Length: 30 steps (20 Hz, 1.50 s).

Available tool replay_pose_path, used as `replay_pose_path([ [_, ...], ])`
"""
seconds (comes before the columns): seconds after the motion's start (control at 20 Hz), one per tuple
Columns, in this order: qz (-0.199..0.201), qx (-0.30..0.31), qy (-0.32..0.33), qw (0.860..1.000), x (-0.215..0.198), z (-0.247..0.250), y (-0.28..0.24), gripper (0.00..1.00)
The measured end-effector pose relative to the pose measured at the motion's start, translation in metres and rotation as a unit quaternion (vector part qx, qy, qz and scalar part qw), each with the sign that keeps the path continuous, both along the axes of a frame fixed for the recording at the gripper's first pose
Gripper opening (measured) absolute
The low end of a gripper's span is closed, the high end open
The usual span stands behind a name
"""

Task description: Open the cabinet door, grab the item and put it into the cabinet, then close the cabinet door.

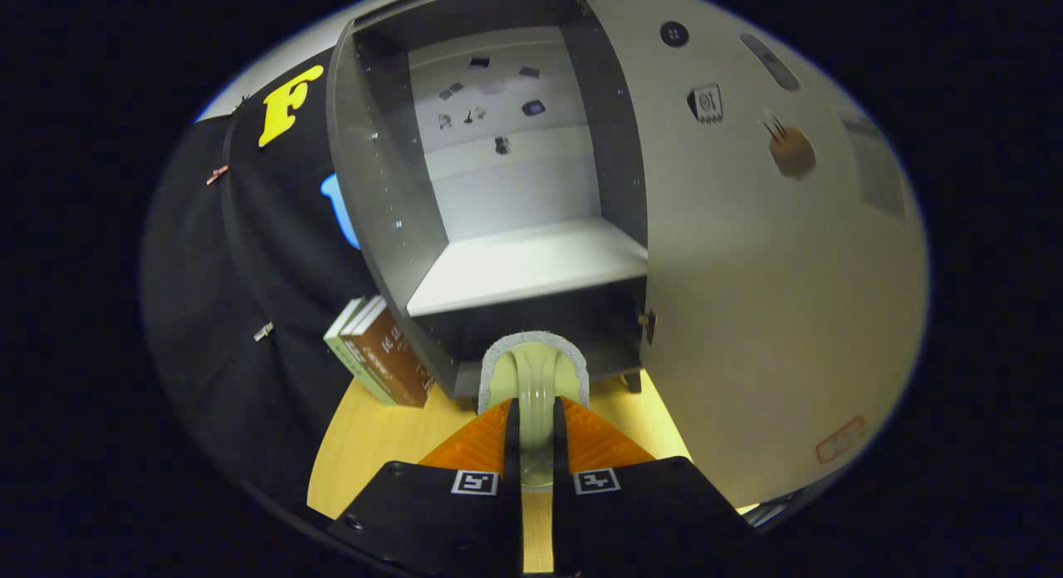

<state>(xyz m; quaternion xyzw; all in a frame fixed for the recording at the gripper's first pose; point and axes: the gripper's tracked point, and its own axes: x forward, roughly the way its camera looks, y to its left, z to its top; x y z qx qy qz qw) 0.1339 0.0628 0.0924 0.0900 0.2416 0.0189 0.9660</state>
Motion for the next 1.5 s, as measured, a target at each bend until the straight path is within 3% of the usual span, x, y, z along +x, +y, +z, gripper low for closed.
replay_pose_path([
  [0.5,-0.024,-0.013,-0.089,0.996,0.138,0.090,0.002,0.18],
  [1.05,-0.023,0.009,-0.040,0.999,0.250,0.038,0.024,0.18],
  [1.5,-0.036,0.007,-0.002,0.999,0.281,0.004,0.029,0.20],
])
